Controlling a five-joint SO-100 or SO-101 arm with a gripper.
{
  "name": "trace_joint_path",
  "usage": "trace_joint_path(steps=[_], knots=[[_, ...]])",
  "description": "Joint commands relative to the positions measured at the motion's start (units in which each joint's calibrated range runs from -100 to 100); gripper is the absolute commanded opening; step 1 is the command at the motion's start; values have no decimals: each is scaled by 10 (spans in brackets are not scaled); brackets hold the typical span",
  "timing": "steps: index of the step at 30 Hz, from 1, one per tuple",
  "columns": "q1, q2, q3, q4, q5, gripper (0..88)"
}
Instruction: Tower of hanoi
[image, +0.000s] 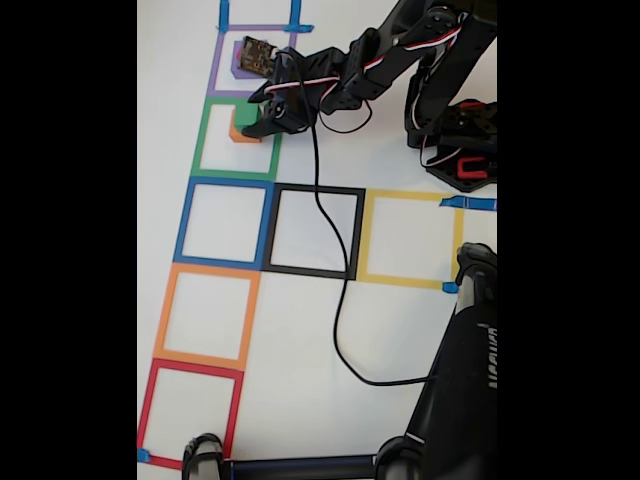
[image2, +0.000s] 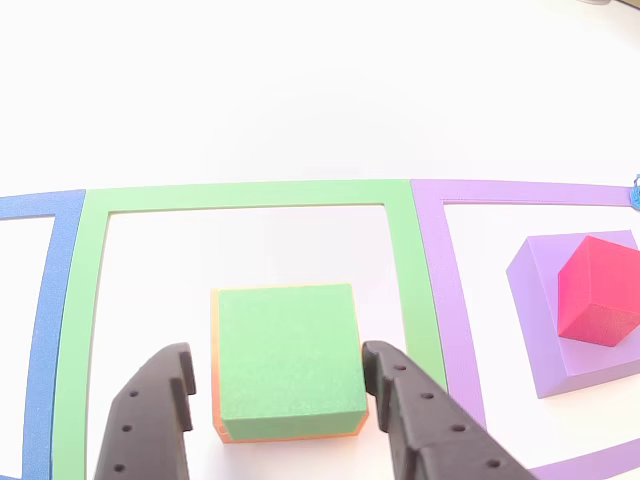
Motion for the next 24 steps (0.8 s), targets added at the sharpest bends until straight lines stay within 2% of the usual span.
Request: trace_joint_path(steps=[1, 9, 14, 17, 24], knots=[[0, -3, -3, -13, 4, 207], [-5, -39, -1, -10, 4, 216], [-9, -91, -24, 47, 4, 203], [-9, -136, -65, 138, 4, 168], [-3, -228, -225, 440, 4, 2]])
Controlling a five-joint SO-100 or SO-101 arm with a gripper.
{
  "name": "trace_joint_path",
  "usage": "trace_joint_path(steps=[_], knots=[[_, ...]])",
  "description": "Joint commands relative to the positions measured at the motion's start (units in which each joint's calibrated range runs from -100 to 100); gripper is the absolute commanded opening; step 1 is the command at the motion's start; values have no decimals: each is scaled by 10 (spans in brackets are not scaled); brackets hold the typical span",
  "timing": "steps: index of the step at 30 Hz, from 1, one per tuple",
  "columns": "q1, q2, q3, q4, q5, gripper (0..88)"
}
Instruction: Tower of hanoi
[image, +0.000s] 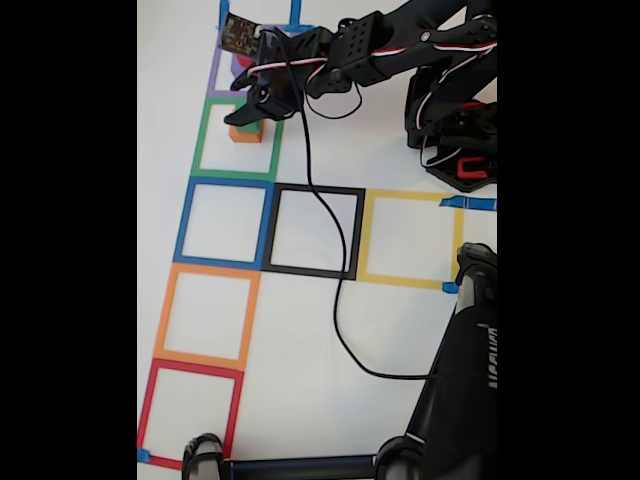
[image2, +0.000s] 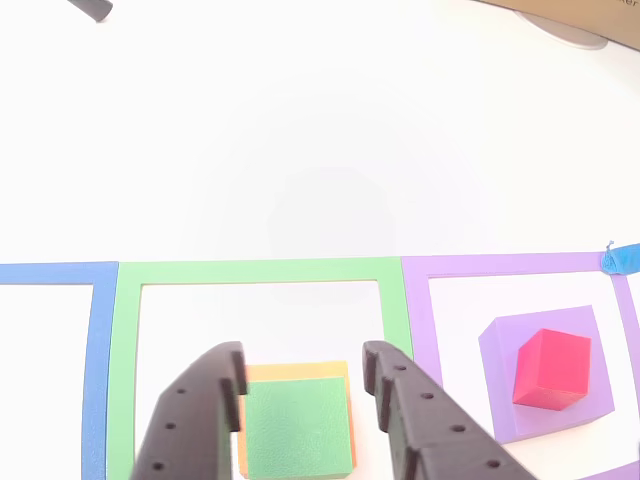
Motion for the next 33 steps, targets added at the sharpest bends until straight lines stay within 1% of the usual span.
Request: trace_joint_path(steps=[1, 6, 10, 14, 18, 22, 24, 29, 33], knots=[[7, -61, -134, 201, 4, 2], [15, -93, -303, 431, 4, 1], [27, -92, -476, 619, 4, 1], [62, -85, -615, 755, 4, 1], [111, -69, -725, 850, 4, 1], [139, -69, -776, 881, 4, 1], [169, -70, -798, 896, 4, 1], [264, -87, -755, 896, 4, 1], [301, -101, -695, 866, 4, 6]])
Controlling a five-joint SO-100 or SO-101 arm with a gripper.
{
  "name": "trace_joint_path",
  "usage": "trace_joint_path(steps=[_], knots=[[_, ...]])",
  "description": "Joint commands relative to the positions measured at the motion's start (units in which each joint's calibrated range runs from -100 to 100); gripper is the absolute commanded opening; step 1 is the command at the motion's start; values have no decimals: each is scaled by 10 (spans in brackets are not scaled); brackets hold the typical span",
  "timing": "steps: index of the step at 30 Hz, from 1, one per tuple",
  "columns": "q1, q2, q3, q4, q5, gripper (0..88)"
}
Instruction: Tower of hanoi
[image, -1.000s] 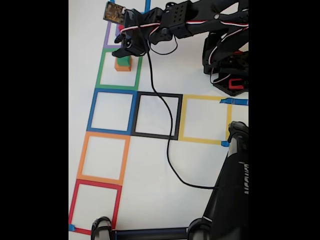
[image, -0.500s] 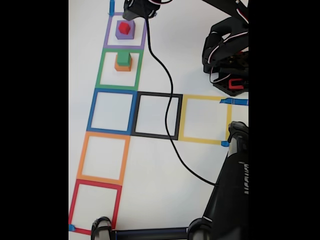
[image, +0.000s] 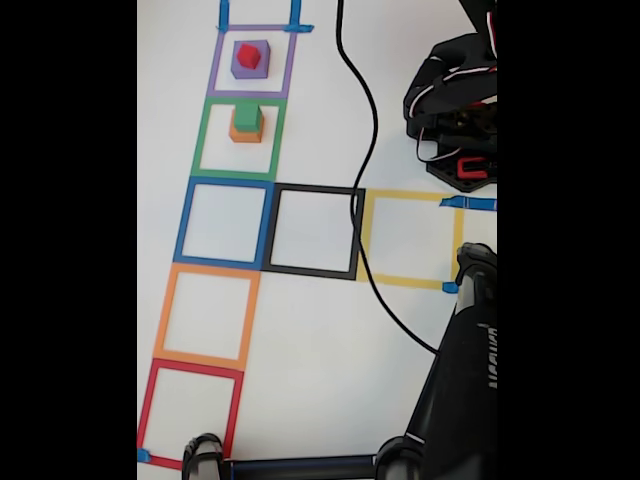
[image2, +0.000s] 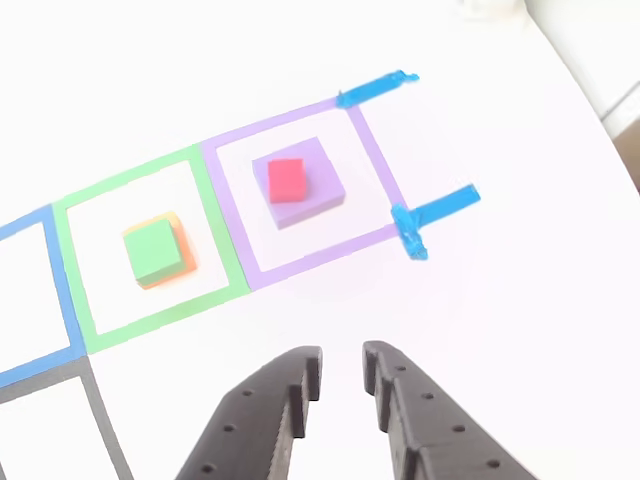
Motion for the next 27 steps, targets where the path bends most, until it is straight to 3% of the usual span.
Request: trace_joint_path(steps=[1, 9, 17, 27], knots=[[35, -26, 63, -41, 0, 8], [29, -85, 319, -253, 0, 79], [1, -76, 572, -569, 0, 193], [-11, 88, 656, -869, 0, 205]])
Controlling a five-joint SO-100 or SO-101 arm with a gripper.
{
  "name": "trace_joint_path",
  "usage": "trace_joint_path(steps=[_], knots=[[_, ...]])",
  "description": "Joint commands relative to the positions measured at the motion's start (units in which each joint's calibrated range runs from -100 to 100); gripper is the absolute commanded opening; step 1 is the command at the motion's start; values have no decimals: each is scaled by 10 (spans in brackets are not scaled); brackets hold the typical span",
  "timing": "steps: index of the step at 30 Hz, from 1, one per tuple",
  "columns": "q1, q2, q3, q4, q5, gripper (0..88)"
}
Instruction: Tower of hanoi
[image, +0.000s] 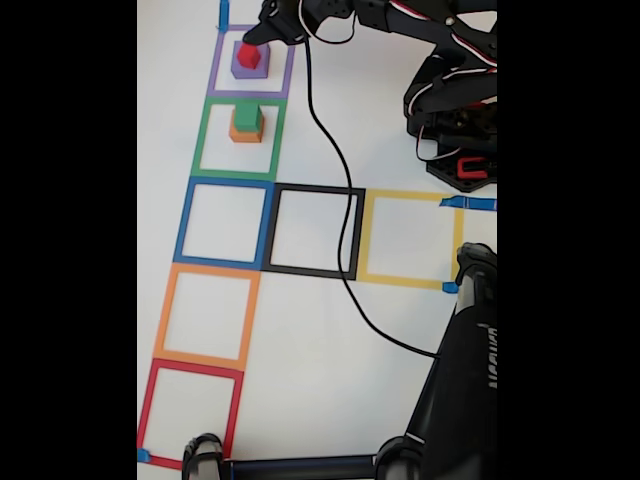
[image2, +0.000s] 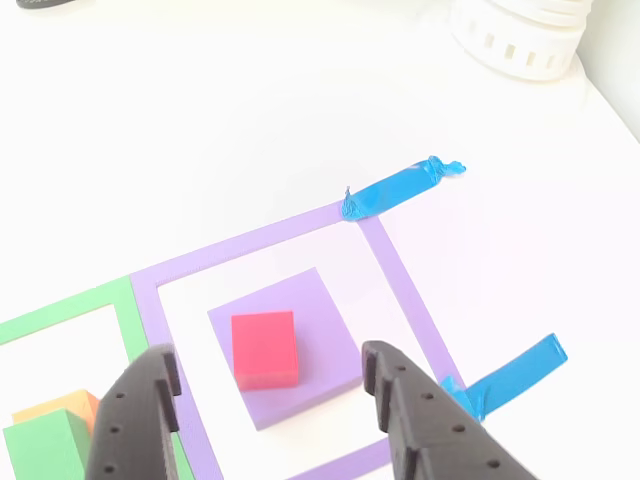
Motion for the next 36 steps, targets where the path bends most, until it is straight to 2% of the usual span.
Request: trace_joint_path(steps=[1, 11, 23, 36], knots=[[-10, 61, 10, -134, 0, 206], [-13, 213, 20, -327, 0, 210], [3, 277, 98, -464, 0, 211], [-17, 349, 110, -551, 0, 209]])
